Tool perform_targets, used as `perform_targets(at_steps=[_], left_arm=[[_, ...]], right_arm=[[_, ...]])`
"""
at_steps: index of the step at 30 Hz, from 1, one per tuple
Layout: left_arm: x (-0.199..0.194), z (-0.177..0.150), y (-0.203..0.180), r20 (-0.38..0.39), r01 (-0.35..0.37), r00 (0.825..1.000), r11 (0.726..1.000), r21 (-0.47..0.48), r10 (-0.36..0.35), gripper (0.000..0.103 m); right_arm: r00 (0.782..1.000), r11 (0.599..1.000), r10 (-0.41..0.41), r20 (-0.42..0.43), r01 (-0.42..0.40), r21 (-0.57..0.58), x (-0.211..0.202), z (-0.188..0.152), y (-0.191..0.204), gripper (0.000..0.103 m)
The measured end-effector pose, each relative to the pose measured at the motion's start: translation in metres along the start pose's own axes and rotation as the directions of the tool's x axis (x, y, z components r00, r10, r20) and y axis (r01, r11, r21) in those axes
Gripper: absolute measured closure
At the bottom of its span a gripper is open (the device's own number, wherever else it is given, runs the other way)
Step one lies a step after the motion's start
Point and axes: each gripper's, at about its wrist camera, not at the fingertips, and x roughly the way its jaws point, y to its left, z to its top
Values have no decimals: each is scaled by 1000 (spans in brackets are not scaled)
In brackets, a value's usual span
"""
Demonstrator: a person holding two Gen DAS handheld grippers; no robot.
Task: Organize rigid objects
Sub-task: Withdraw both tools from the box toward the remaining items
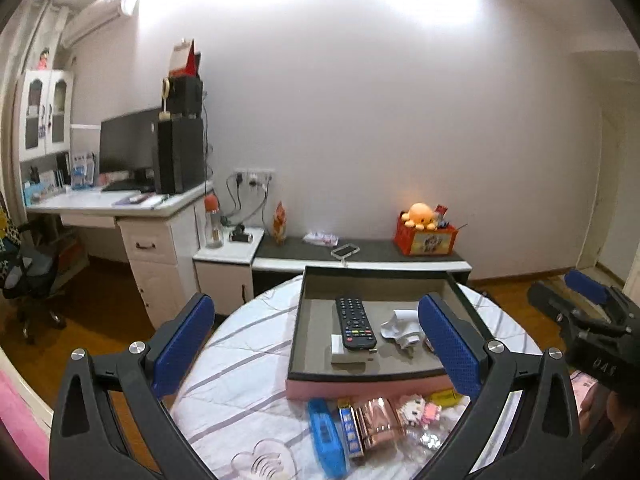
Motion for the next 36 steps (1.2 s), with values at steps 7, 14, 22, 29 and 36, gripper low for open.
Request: perform_targets(at_steps=[7, 14, 22, 29, 36], left_arm=[[-57, -2, 0, 76, -54, 996, 995, 89, 47, 0], [-88, -4, 2, 92, -25, 996, 996, 86, 17, 0], [-96, -9, 0, 76, -23, 997, 995, 95, 16, 0], [-96, -11, -1, 69, -9, 998, 995, 98, 3, 0], [-80, -20, -4, 11, -9, 1000, 992, 128, 8, 0]], right_arm=[[985, 998, -66, 161, 66, 5, -70, -2, 2, 12], [981, 997, -74, 181, 79, -19, -97, -1, 13, 12], [982, 996, -78, 170, 84, -31, -109, -5, 16, 12], [984, 995, -82, 160, 88, -35, -110, -7, 16, 12], [988, 995, -94, 126, 98, -24, -100, -13, 10, 12]])
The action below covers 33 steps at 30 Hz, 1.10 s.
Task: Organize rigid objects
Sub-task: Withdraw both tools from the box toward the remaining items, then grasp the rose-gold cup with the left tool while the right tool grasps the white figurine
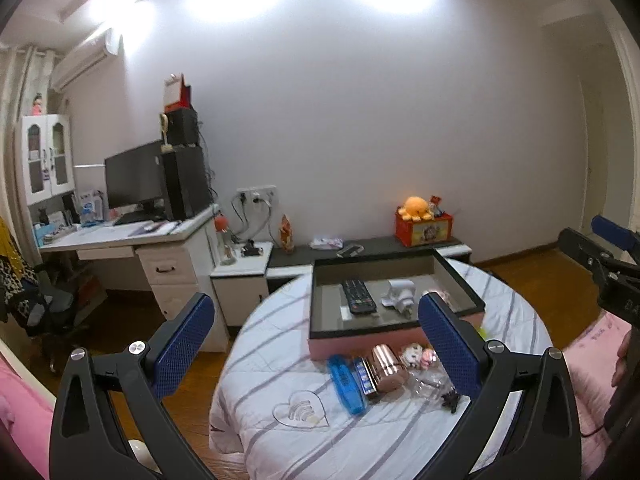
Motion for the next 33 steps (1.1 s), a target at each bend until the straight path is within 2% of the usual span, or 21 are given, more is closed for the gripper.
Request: perform_targets(at_steps=[6, 12, 18, 22, 27, 33], left_arm=[[20, -14, -2, -69, 31, 997, 999, 9, -31, 0], [47, -35, -4, -164, 58, 985, 998, 4, -57, 0], [74, -55, -11, -255, 85, 964, 996, 18, -77, 0], [87, -64, -17, -293, 103, 952, 994, 32, -89, 0], [104, -72, -23, -334, 113, 938, 992, 55, -89, 0], [123, -78, -29, -371, 119, 925, 991, 67, -86, 0]], right_arm=[[998, 1000, -1, -60, 2, 14, 18, -13, -5, 12], [987, 999, 9, -162, -4, 33, 48, -40, -10, 12], [942, 998, 46, -332, -27, 64, 93, -81, -12, 12], [911, 998, 61, -407, -43, 53, 117, -103, -9, 12], [880, 996, 82, -468, -57, 67, 143, -122, -9, 12], [857, 988, 149, -493, -111, 105, 160, -130, -9, 12]])
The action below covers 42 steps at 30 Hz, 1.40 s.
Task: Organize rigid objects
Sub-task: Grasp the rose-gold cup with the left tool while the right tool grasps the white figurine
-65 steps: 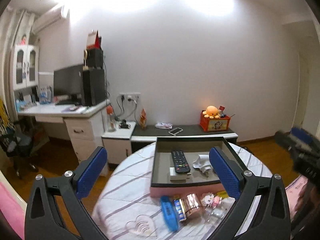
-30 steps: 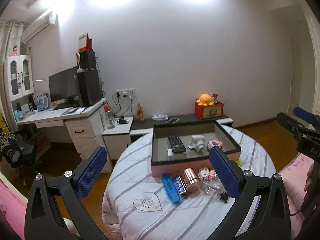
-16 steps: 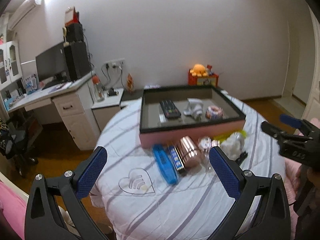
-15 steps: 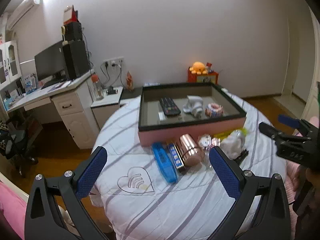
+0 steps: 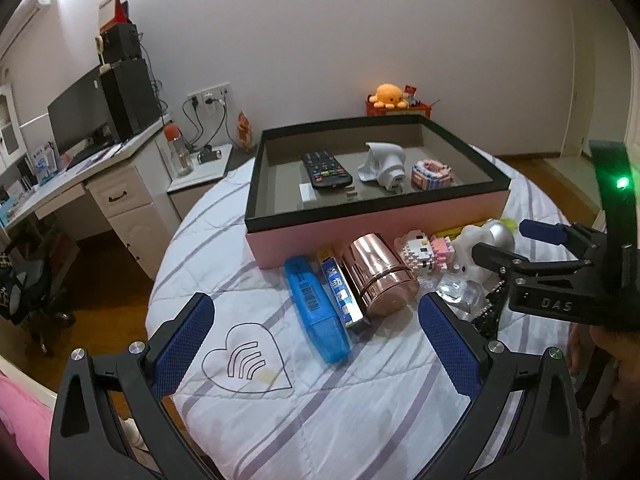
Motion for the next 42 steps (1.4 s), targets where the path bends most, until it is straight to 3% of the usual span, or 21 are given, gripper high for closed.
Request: perform_targets(at_steps=[10, 14, 16, 17, 19, 28, 29, 31, 40, 42], left_arm=[[16, 2, -6, -31, 4, 1000, 1000, 20, -3, 0], [16, 2, -5, -33, 5, 999, 1000, 18, -5, 0], [17, 4, -4, -33, 7, 999, 1000, 12, -6, 0], [18, 4, -4, -37, 9, 999, 1000, 5, -9, 0], [20, 5, -4, -35, 10, 999, 1000, -9, -11, 0], [35, 15, -26, -16, 7, 1000, 999, -32, -8, 1], [37, 15, -28, -19, 17, 1000, 999, -33, -17, 3], [42, 17, -33, -35, 20, 999, 999, -25, -21, 23], [69, 17, -48, -132, 25, 991, 1000, 2, -25, 48], [73, 18, -51, -134, 17, 991, 1000, 9, -15, 49]], right_arm=[[996, 997, 76, -50, -75, 14, 2, 7, 8, 12], [997, 1000, 20, -74, -20, -1, 13, 4, 11, 12], [996, 998, 58, -61, -57, 23, 14, 2, 5, 12], [996, 997, 75, -52, -73, 31, 13, 2, 3, 14], [994, 995, 100, -35, -99, 28, 10, 2, 0, 29], [999, 999, 41, -15, -41, 25, -1, 2, -29, 29], [999, 999, 33, -15, -32, 27, -1, 2, -32, 29], [999, 998, 53, -10, -53, 43, 0, 1, -38, 29], [995, 993, 102, -23, -100, 64, 8, 2, -44, 29], [994, 992, 107, -29, -105, 66, 10, 3, -45, 29]])
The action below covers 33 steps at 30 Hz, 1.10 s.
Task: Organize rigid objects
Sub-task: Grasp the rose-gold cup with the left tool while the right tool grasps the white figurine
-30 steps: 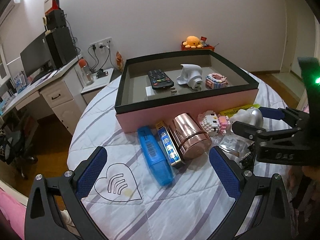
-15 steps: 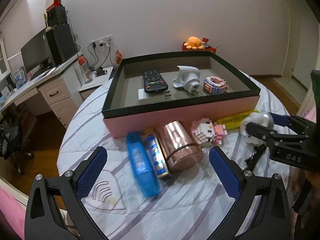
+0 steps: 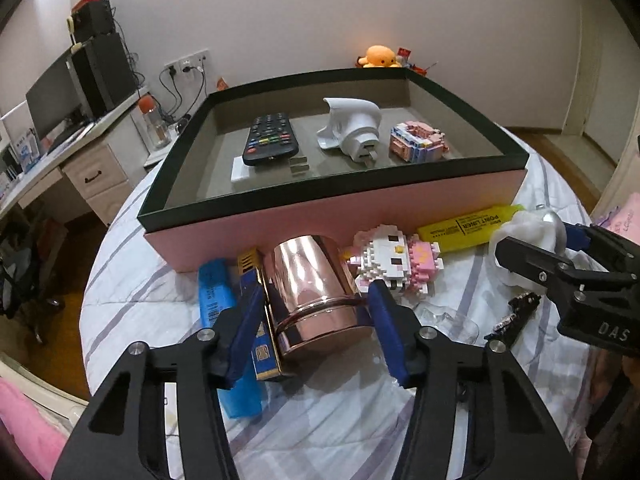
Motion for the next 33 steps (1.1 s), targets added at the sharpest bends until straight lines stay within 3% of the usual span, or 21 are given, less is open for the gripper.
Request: perform_targets(at_steps=[10, 21, 33], left_arm=[[4, 1, -2, 20, -8, 1000, 1000, 17, 7, 50], [-17, -16, 7, -14, 61, 998, 997, 51, -60, 54], [-1, -10, -2, 19, -19, 1000, 997, 68, 18, 49]], right_arm=[[1000, 1000, 9, -20, -9, -4, 5, 0, -1, 29], [1000, 1000, 8, -16, -8, -8, 3, -3, 1, 29], [1000, 1000, -17, -25, 16, -19, 5, -2, 3, 29]])
